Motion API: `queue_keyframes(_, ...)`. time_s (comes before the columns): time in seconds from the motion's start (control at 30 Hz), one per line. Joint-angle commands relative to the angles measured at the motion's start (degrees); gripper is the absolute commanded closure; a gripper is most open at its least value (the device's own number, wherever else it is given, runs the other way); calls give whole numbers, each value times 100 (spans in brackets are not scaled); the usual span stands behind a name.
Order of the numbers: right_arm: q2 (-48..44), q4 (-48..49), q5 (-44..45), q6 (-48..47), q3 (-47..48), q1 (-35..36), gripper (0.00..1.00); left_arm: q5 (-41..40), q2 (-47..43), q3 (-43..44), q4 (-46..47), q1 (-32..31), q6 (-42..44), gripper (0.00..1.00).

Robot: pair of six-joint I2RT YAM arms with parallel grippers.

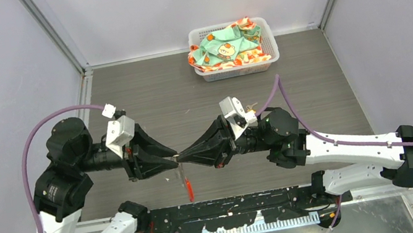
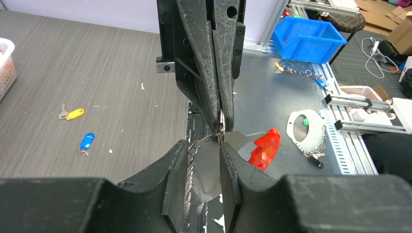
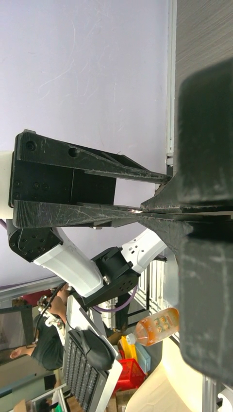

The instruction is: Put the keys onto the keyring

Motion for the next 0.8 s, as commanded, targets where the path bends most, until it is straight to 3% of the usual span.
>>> queue_keyframes(0.0, -11, 224, 206, -185, 110, -13, 99, 201, -38, 59, 308, -26, -268, 70)
queue_keyframes(0.13, 23, 101, 210, -254, 148, -14, 99, 80, -52, 61, 313, -25, -280, 79)
queue_keyframes(0.23, 44, 41, 209, -276, 148, -7, 99, -135, -59, 101, 285, -22, -281, 80)
queue_keyframes(0.57, -109, 13, 285, -330, 71, -12, 99, -778, -94, 440, -864, -24, 879, 43)
queue_keyframes(0.67, -79, 34, 275, -328, 72, -6, 99, -1163, -196, 385, -846, -26, 1049, 34)
queue_keyframes(0.77, -77, 44, 280, -315, 65, -8, 99, -1386, -313, 312, -574, -26, 1015, 31)
